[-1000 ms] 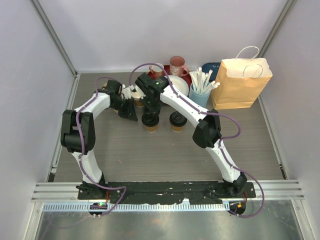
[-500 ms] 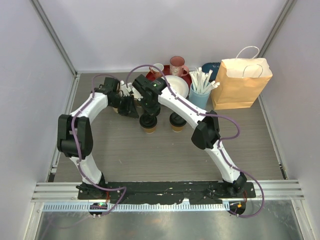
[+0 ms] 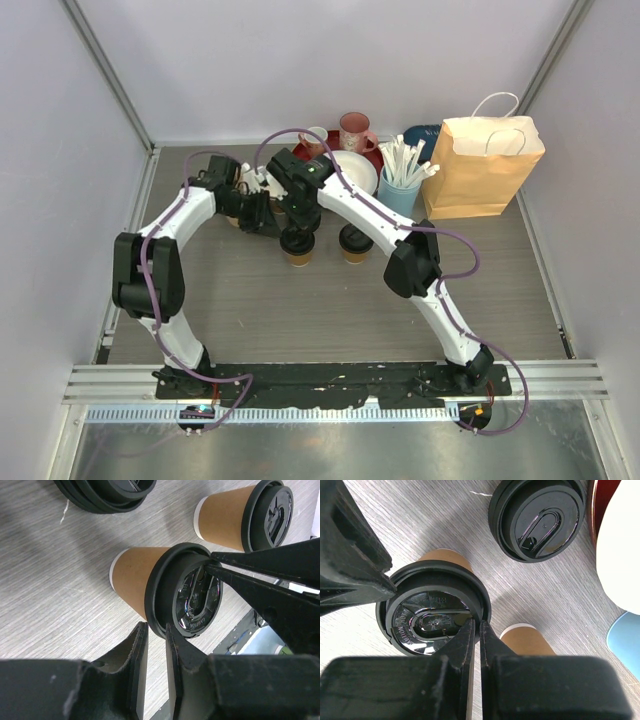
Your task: Pack the takeout coffee
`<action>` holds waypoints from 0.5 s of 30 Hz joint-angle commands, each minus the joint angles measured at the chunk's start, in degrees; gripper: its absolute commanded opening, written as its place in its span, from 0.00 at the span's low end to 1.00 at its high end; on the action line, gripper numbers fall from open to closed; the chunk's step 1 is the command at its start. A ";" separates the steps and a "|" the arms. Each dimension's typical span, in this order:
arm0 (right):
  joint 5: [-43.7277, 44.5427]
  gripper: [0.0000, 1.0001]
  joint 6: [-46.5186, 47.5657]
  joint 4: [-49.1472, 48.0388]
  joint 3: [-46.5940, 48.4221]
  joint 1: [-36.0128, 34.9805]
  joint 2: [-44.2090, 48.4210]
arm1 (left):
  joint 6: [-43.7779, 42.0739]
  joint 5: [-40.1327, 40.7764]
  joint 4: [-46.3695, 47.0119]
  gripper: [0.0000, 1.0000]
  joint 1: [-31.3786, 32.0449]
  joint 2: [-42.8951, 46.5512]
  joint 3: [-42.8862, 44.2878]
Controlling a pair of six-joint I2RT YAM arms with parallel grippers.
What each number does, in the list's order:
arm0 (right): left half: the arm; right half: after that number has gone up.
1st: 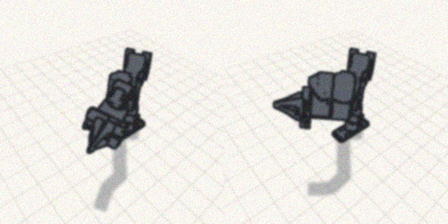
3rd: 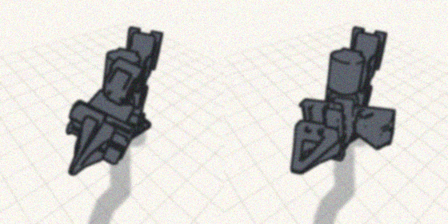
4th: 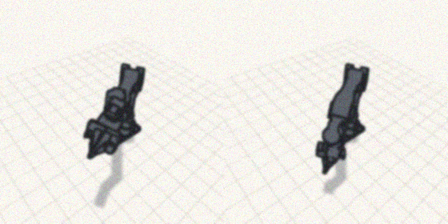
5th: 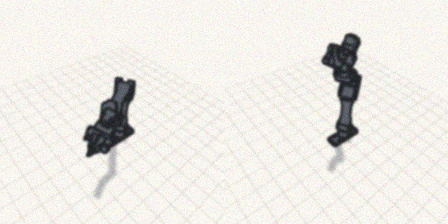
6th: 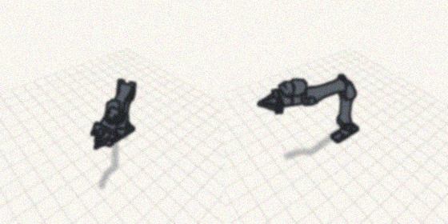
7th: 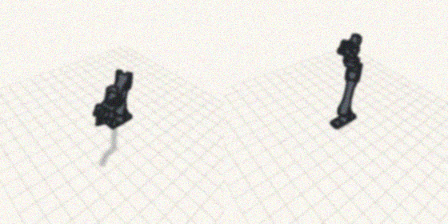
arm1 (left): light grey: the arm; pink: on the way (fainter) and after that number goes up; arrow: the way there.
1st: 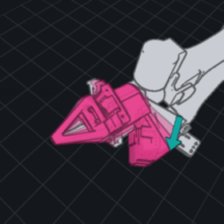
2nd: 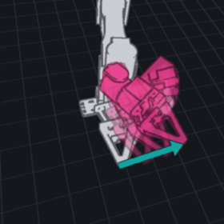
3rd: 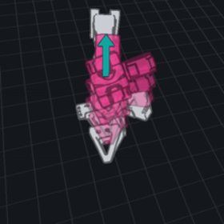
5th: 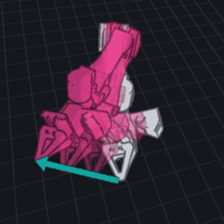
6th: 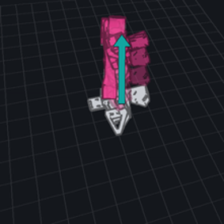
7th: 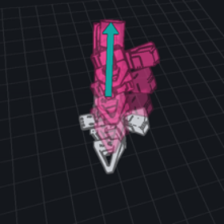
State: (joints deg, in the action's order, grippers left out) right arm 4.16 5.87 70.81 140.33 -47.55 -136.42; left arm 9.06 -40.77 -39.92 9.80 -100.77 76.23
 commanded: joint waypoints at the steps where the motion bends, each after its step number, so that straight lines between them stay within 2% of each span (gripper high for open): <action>1: 0.14 0.01 -0.16 -0.67 -1.37 -0.09 1.68 | -0.01 -2.21 0.11 0.23 1.53 -0.74 -0.81; 15: -0.30 0.01 -1.91 -6.02 -9.45 -0.09 6.25 | -2.29 2.98 -0.16 0.08 1.62 -3.82 -4.24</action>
State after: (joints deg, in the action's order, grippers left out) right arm 4.40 5.52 66.92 134.17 -47.51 -133.05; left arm 8.88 -41.04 -39.03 10.83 -102.24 74.78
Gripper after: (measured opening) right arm 0.087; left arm 0.098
